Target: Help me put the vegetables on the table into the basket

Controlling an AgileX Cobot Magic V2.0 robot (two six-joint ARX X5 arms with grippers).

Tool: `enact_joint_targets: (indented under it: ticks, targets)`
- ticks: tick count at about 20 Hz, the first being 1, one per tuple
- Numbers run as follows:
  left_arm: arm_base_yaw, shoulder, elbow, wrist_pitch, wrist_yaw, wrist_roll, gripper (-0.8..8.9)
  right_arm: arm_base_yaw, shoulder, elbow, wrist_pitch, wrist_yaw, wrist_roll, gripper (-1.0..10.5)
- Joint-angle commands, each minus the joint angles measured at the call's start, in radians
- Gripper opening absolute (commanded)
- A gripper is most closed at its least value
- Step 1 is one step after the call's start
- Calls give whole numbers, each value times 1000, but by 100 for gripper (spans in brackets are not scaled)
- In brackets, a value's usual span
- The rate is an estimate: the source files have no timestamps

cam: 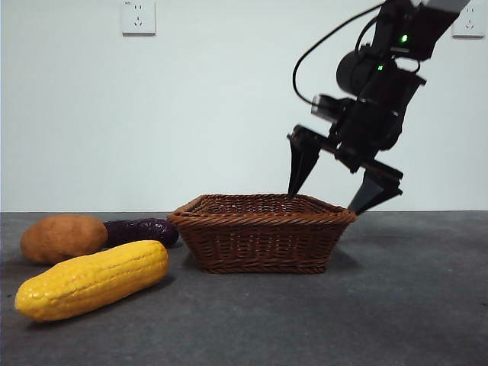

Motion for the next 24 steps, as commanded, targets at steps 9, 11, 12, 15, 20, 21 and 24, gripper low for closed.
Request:
enact_joint_targets:
  ticks: [9,11,12,15,20,21,24]
  targets:
    - [-2,-2,0,-1,4,-3,599,14,82,3,56,5,53,367]
    - [-2,-2,0,0,4,-3,599,18,84,3,65,14,52,240]
    - [-2,-2,0,0,4,-3,599,21,84,3,83,17,53,149]
    - [-2,-2,0,-1,4,-3,599,22,84,3,101,17,55,22]
    - [-2,2,0,0,3,-3,599,22,80,3,102,-2,91,-12]
    - [-2,4,0,-1,4,-3,599,22,71,6,101,-20,114,-12]
    - [-10,12,0,-3,4,-2,599,22,-20,8,97,-21,141,-12]
